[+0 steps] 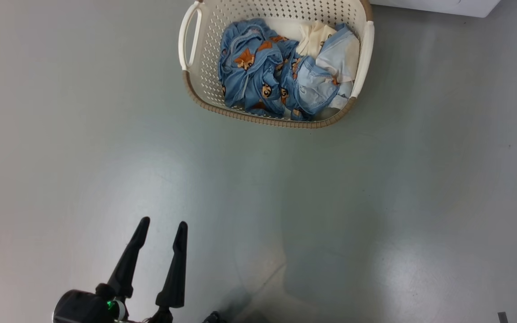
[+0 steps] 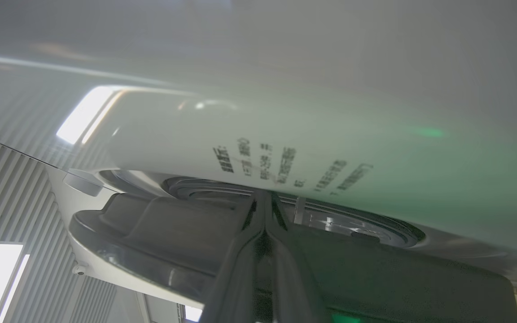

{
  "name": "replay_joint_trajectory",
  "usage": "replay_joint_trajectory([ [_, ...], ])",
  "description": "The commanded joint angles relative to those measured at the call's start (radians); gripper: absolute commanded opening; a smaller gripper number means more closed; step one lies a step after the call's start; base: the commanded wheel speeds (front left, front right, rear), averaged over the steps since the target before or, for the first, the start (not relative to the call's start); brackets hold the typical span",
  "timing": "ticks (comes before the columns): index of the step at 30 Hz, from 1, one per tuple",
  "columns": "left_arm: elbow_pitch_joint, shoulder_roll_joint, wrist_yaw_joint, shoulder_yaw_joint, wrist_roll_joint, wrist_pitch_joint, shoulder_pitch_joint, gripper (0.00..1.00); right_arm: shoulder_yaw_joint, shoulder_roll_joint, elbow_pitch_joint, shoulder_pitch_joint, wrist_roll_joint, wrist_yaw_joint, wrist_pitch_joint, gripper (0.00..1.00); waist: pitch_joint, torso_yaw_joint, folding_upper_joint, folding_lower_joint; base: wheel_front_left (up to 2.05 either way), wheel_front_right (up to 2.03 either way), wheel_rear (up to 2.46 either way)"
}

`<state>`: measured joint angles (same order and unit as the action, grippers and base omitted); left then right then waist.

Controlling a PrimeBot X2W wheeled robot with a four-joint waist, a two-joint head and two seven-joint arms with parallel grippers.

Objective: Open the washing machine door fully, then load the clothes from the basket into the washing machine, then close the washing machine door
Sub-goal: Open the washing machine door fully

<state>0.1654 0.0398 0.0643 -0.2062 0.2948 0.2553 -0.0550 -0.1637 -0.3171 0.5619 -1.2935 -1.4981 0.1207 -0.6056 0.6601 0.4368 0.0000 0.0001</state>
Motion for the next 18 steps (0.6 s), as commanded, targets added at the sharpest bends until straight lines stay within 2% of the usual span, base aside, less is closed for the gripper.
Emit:
replay_joint_trajectory([
  [1,0.028,0.010,-0.011,0.032,0.012,0.006,0.011,1.00,0.016,0.016,-0.023,-0.035,0.004,0.010,0.001,0.00,0.003,0.002,0.0000,-0.0001,0.00,0.00,0.00],
  [18,0.039,0.010,-0.025,0.027,0.030,0.006,0.012,1.00,0.073,0.029,-0.022,-0.030,-0.007,0.010,-0.009,0.00,0.009,0.013,0.0000,-0.0001,0.00,0.00,0.00],
])
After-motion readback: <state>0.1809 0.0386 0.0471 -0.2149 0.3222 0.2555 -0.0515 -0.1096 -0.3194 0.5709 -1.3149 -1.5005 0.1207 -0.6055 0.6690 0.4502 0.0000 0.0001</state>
